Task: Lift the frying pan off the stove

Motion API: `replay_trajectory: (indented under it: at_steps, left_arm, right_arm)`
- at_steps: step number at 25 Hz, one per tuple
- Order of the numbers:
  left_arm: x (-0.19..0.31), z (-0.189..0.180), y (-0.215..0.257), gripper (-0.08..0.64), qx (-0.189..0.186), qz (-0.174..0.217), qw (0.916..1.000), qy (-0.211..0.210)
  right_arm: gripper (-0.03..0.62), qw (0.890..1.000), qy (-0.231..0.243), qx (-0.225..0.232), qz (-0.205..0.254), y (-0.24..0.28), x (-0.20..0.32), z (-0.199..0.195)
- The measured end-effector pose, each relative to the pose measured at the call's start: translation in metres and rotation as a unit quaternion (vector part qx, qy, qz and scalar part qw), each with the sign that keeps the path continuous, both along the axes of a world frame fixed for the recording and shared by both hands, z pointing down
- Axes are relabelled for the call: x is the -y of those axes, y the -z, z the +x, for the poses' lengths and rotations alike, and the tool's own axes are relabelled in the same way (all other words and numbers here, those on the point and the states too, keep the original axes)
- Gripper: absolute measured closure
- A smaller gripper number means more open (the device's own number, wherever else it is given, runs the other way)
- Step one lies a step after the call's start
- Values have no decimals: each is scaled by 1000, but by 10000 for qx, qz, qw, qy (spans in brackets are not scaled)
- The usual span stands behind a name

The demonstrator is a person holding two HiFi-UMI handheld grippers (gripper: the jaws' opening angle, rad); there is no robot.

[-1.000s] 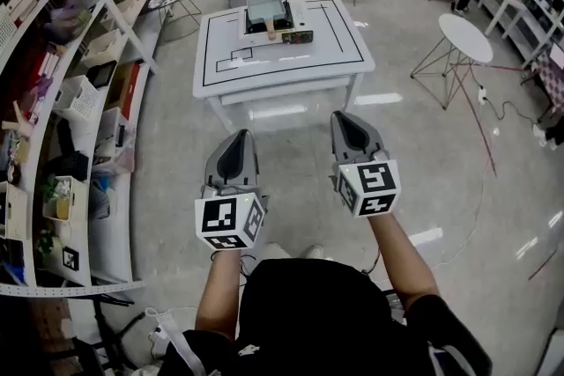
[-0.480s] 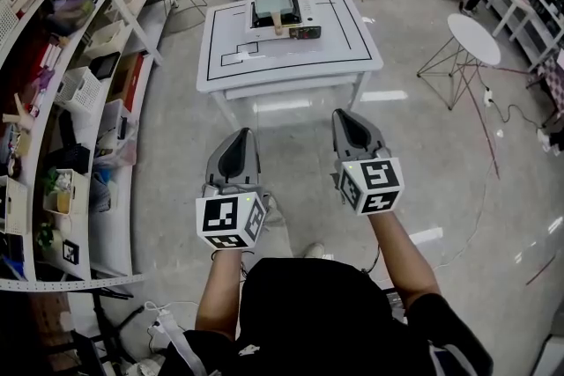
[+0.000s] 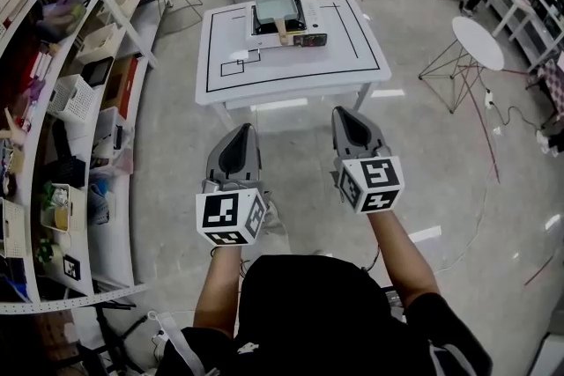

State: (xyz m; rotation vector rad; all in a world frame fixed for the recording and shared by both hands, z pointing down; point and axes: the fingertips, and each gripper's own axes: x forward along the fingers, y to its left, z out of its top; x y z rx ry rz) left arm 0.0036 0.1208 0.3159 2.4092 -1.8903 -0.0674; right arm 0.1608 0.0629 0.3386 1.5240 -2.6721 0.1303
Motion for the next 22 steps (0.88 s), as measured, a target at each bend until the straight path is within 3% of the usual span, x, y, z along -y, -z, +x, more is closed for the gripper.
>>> replay_trajectory:
  at_steps: [12, 22]
  left_arm:
    - [115, -54, 4, 558, -72, -135, 9997, -198]
    - [181, -106, 0, 557, -44, -206, 9988, -436]
  right_arm:
    - [591, 9996, -216, -64, -151, 3, 109, -53]
    - [591, 9989, -378, -154, -209, 1, 173, -109]
